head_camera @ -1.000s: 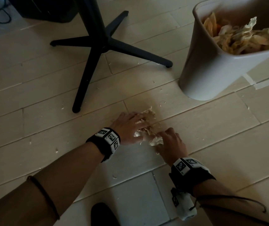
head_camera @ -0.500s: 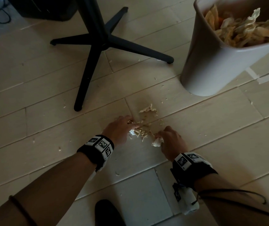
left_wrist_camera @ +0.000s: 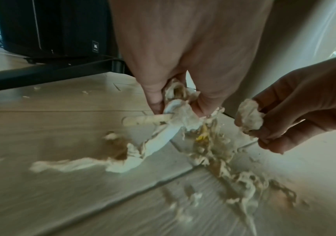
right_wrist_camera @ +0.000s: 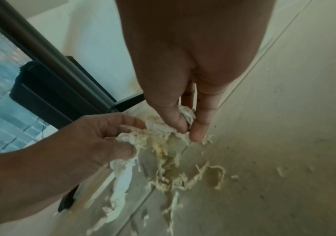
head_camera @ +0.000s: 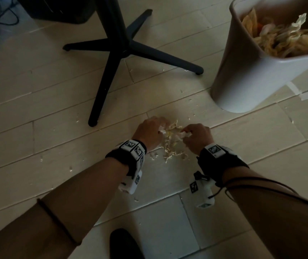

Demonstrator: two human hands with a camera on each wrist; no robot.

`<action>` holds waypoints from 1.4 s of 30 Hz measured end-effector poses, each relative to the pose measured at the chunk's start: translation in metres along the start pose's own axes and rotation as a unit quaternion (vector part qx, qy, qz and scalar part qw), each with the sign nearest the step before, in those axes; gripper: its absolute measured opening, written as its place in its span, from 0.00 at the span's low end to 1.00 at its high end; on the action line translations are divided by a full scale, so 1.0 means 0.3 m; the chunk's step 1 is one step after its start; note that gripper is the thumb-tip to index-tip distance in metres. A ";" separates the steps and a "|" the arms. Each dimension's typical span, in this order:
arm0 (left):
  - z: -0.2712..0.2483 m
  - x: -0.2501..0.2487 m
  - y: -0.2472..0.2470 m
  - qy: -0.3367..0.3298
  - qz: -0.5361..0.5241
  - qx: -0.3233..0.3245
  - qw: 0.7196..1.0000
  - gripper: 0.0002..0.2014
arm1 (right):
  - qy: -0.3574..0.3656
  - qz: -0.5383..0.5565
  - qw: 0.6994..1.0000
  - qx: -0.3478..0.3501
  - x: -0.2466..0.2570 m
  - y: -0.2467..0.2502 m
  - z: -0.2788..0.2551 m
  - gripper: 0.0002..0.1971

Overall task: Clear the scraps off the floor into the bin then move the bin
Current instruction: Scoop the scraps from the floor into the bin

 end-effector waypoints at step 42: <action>-0.043 -0.070 -0.092 -0.040 -0.070 0.003 0.997 0.06 | -0.152 0.335 0.929 0.034 -0.144 -0.109 -0.086 0.08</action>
Point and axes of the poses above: each hand's wrist, its own z-axis towards the middle knuckle, its own y-axis out of the back of the hand, x = y × z, the point moved 7 cm from there along z, towards the middle knuckle, and after that the axes turned 4 degrees about y, right-handed, at the moved point
